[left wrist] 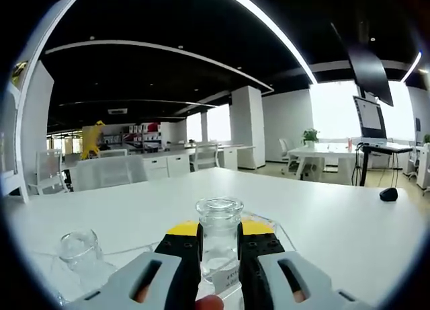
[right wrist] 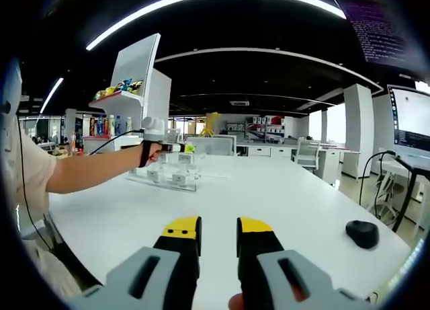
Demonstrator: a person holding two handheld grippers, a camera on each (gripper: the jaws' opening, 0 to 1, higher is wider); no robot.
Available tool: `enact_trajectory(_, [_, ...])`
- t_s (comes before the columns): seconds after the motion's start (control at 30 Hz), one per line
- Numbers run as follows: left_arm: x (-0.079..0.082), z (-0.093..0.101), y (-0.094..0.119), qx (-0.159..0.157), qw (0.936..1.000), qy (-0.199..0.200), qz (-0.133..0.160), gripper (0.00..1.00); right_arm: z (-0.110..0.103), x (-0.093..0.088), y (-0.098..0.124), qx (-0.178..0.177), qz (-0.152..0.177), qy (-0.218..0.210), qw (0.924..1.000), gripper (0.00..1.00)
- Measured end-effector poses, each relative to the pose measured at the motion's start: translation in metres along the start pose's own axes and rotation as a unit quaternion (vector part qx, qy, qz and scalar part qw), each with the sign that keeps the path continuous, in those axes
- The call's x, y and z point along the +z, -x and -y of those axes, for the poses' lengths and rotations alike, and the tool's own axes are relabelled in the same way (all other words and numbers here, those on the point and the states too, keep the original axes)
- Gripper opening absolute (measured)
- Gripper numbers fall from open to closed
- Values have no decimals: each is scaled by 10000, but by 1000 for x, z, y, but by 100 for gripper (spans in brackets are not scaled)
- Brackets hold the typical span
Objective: Identify the label on the chemical reagent bottle, grasp the chemical reagent bottle, and place it in the designated position on the reagent rack
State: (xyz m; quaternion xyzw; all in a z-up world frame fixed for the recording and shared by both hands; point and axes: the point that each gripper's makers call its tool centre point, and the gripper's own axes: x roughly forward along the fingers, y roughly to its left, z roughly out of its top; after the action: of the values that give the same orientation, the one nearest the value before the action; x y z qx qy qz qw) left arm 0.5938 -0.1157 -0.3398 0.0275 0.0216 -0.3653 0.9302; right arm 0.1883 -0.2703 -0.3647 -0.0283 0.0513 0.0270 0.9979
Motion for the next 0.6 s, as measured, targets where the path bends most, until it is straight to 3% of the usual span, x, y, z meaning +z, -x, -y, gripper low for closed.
enact_trajectory(0.5, [1, 1, 6, -72, 10000, 32, 1, 22, -1, 1, 0, 8, 13, 7, 10000, 21])
enact_trajectory(0.6, [8, 1, 10, -84, 9999, 25, 128, 24, -2, 2, 0, 17, 26, 9, 10000, 21])
